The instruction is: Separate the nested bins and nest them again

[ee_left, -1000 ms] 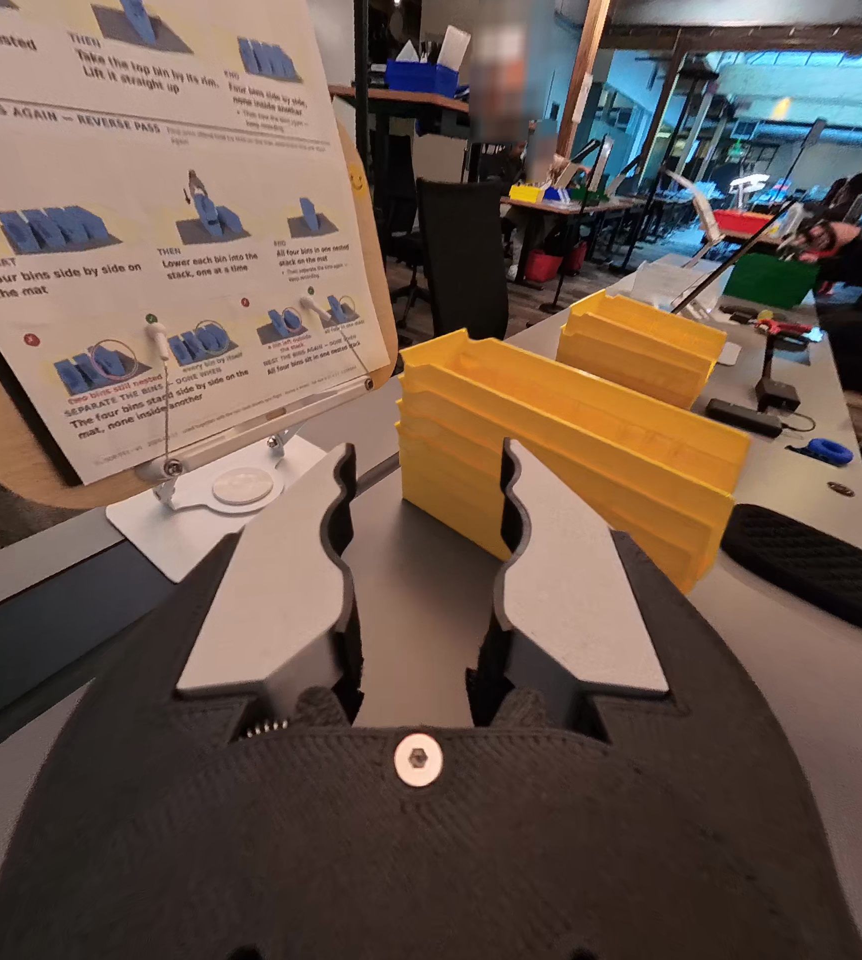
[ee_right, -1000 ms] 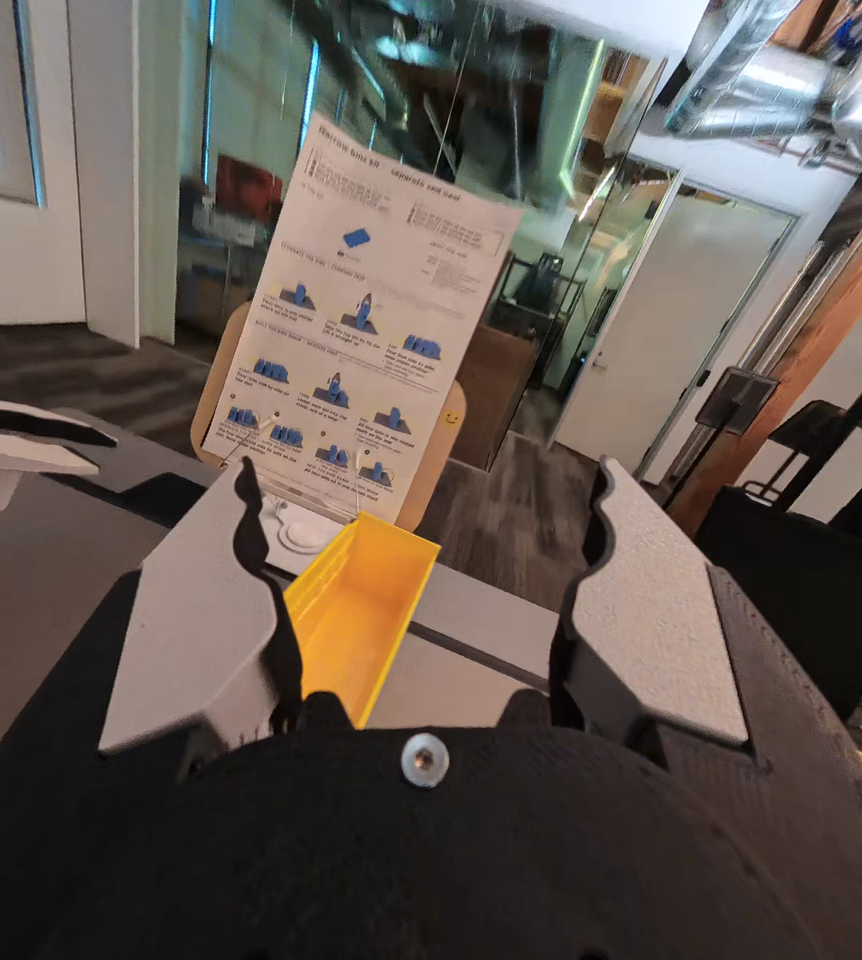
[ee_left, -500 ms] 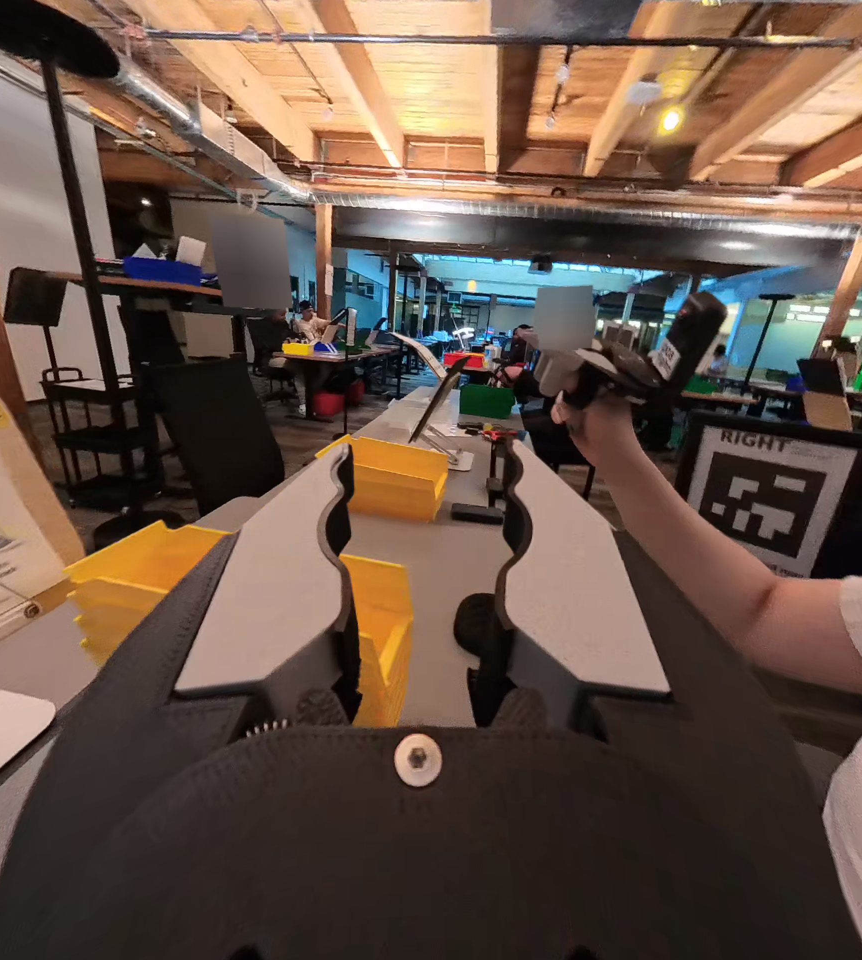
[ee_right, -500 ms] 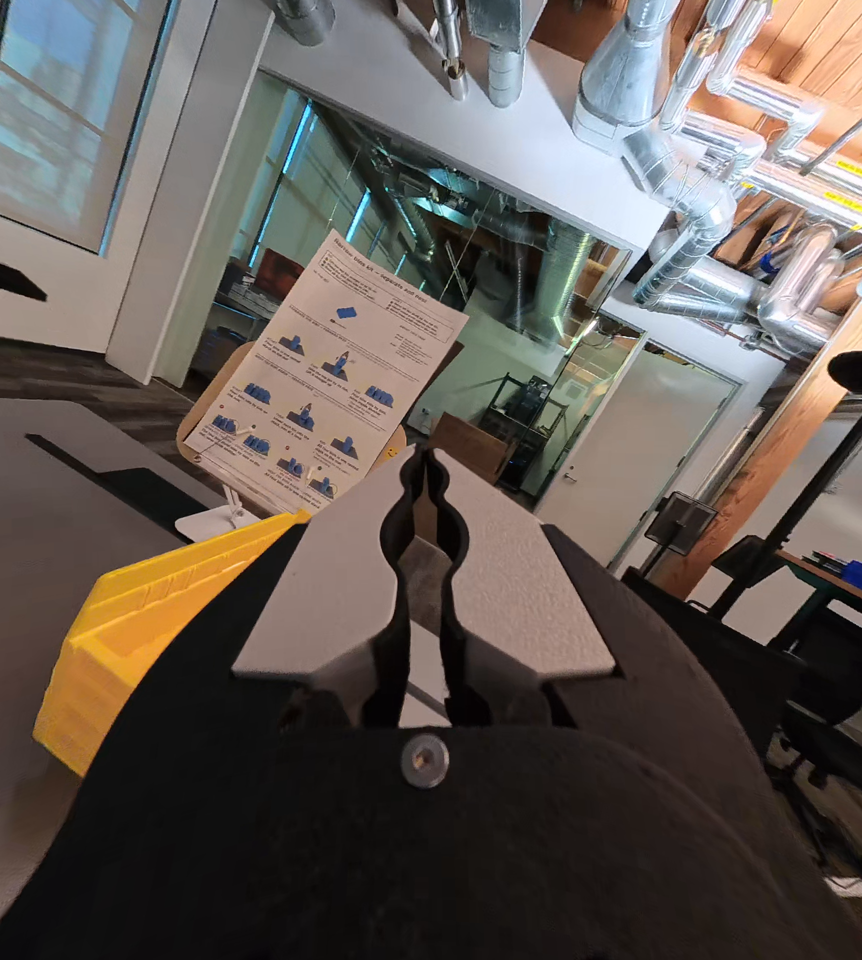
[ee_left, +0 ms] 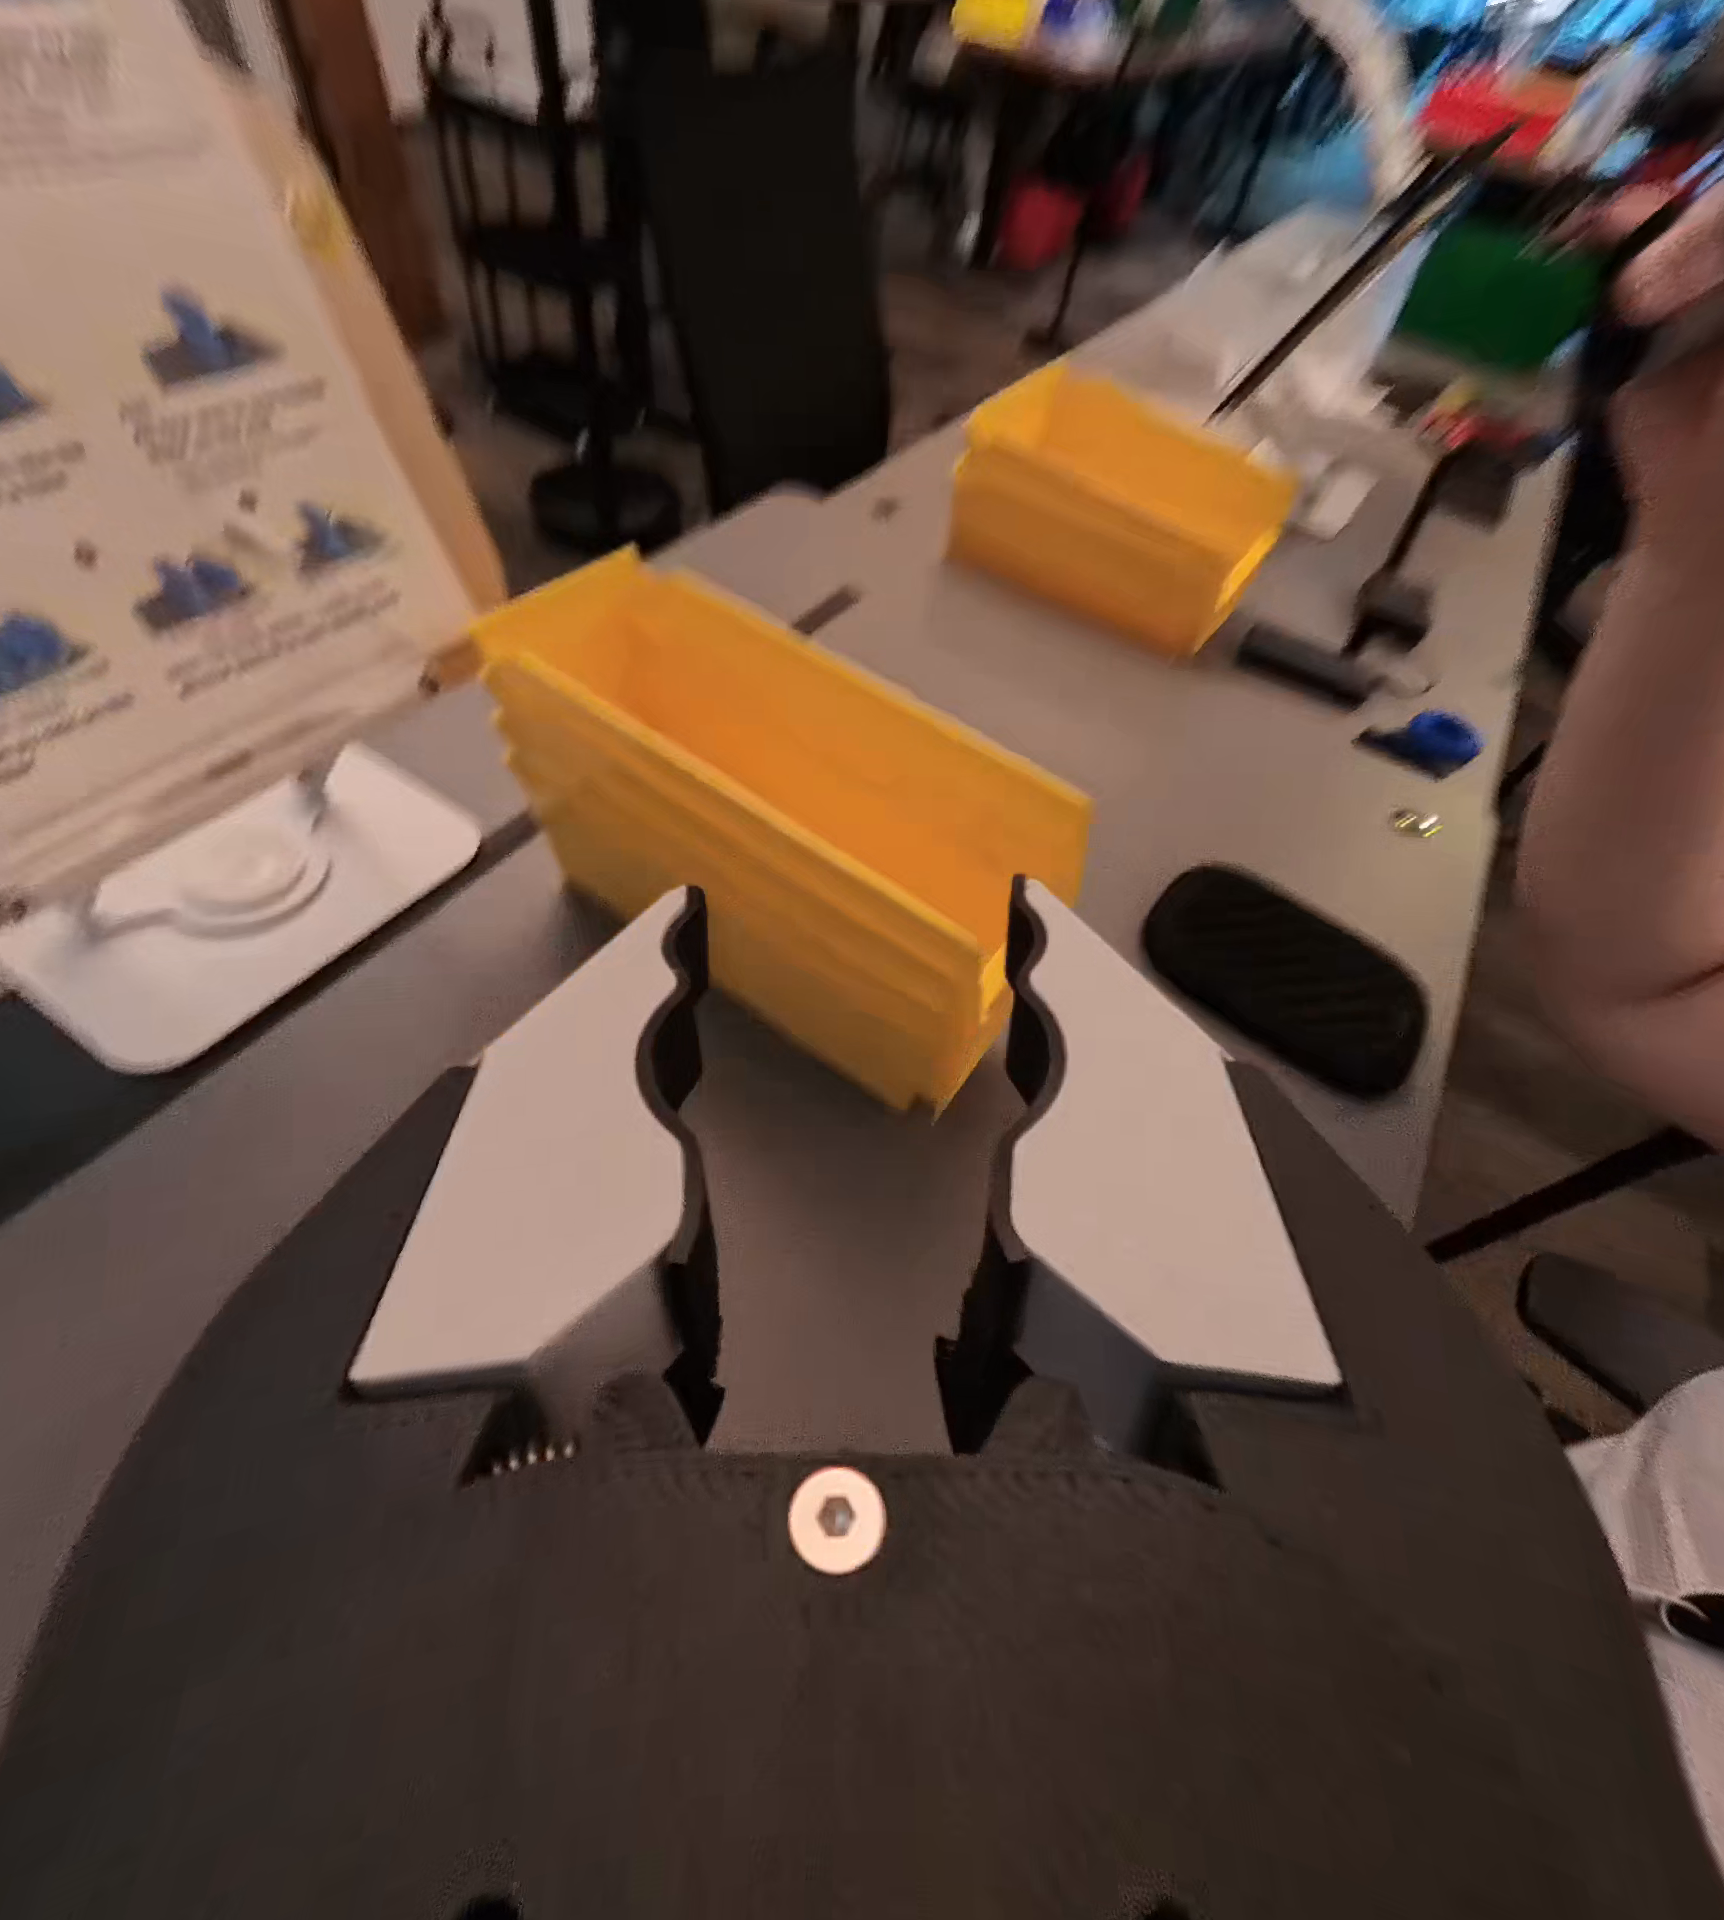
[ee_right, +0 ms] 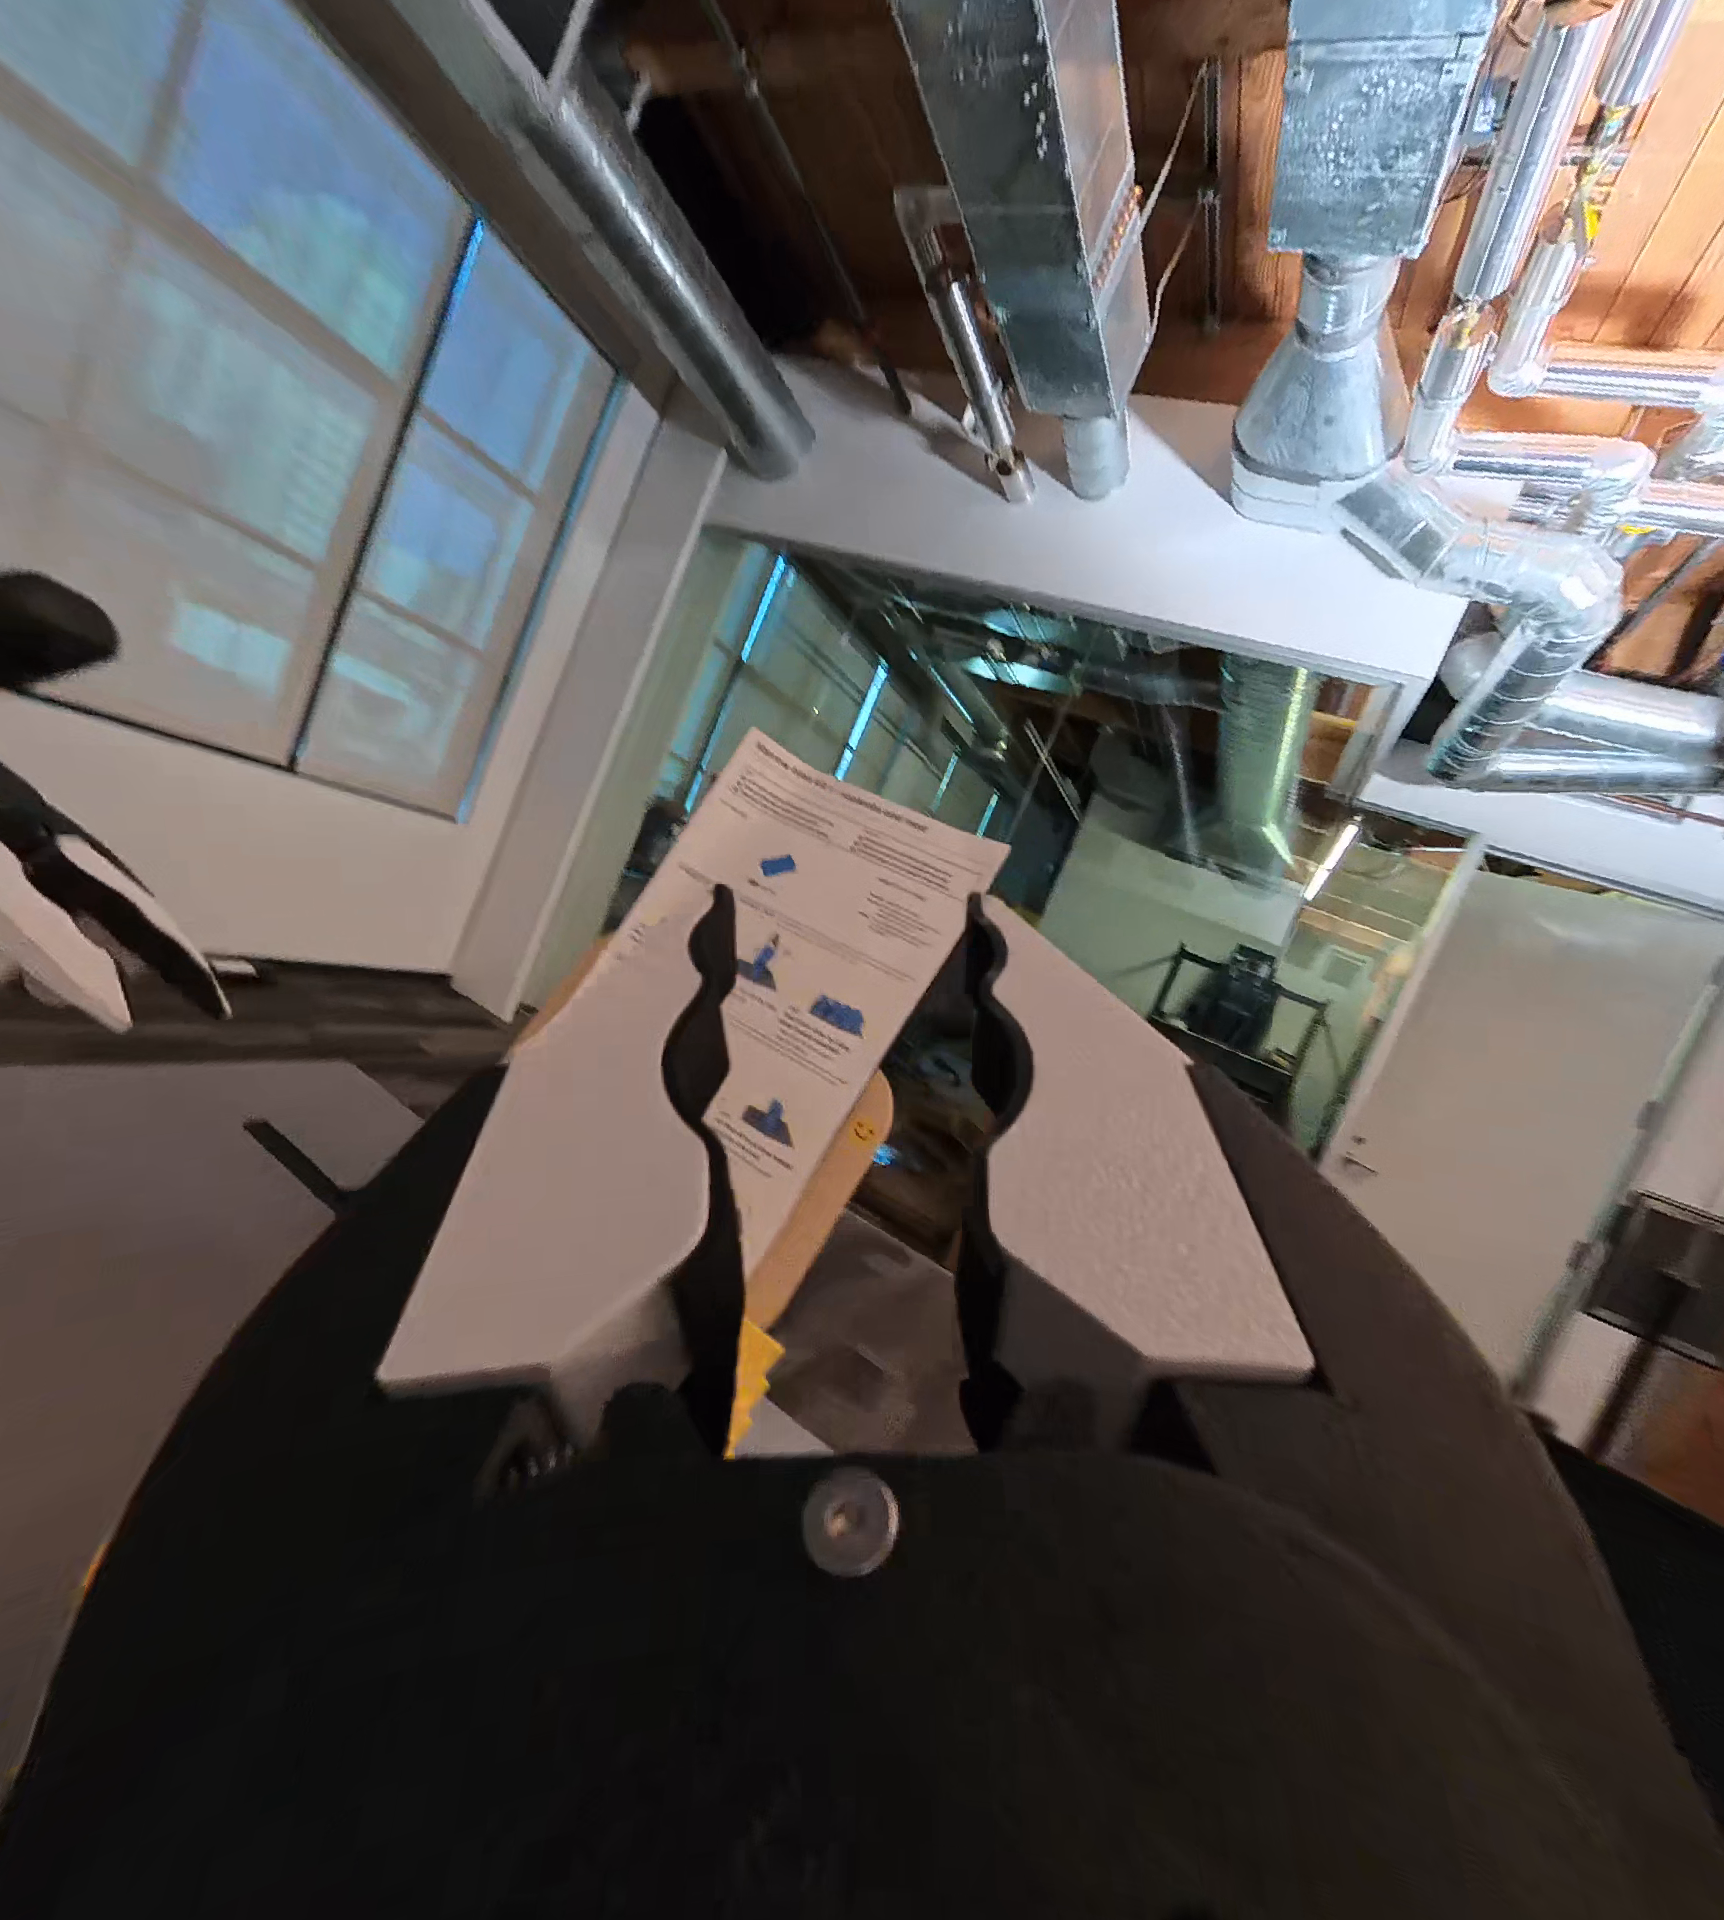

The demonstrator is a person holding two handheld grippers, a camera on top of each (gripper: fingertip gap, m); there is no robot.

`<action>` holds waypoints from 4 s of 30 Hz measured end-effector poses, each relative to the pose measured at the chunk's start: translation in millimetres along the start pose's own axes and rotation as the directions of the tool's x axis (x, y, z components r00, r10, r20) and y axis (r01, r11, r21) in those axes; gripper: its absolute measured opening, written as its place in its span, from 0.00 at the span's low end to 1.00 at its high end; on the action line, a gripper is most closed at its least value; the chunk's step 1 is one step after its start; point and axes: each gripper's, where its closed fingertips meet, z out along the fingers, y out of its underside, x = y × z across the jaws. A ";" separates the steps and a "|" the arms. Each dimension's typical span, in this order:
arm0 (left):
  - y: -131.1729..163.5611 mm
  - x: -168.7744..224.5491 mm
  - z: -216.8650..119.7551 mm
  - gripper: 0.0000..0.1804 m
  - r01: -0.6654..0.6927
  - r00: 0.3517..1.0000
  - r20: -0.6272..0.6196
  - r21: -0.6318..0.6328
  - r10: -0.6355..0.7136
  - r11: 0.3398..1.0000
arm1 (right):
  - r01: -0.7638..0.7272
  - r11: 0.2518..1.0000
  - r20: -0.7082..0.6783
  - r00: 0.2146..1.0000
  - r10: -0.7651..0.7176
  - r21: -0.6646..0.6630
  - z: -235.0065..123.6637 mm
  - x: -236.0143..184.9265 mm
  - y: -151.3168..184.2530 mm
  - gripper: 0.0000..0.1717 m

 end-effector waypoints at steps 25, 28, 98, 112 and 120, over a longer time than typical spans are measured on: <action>33.8 -40.9 221.4 0.77 0.582 0.803 0.530 -0.597 -0.274 0.552 | -0.144 0.989 -0.177 0.975 0.136 -0.033 2.1 94.1 143.4 0.27; 38.8 -51.7 234.6 0.77 0.609 0.774 0.594 -0.603 -0.221 0.515 | -0.193 0.981 -0.133 0.973 0.189 -0.020 -0.7 91.2 139.0 0.27; 11.5 -86.0 84.2 0.67 0.717 0.686 0.703 -0.608 -0.190 0.339 | -0.496 0.866 -0.017 0.867 0.498 0.063 2.1 88.8 139.6 0.21; 165.0 -129.4 74.9 0.67 0.730 0.680 0.728 -0.659 -0.091 0.181 | -0.471 0.882 0.007 0.882 0.471 0.032 12.9 72.9 138.6 0.21; 183.8 -148.4 108.5 0.68 0.733 0.674 0.730 -0.643 -0.110 0.221 | -0.459 0.889 0.009 0.889 0.459 0.000 18.6 67.5 144.8 0.21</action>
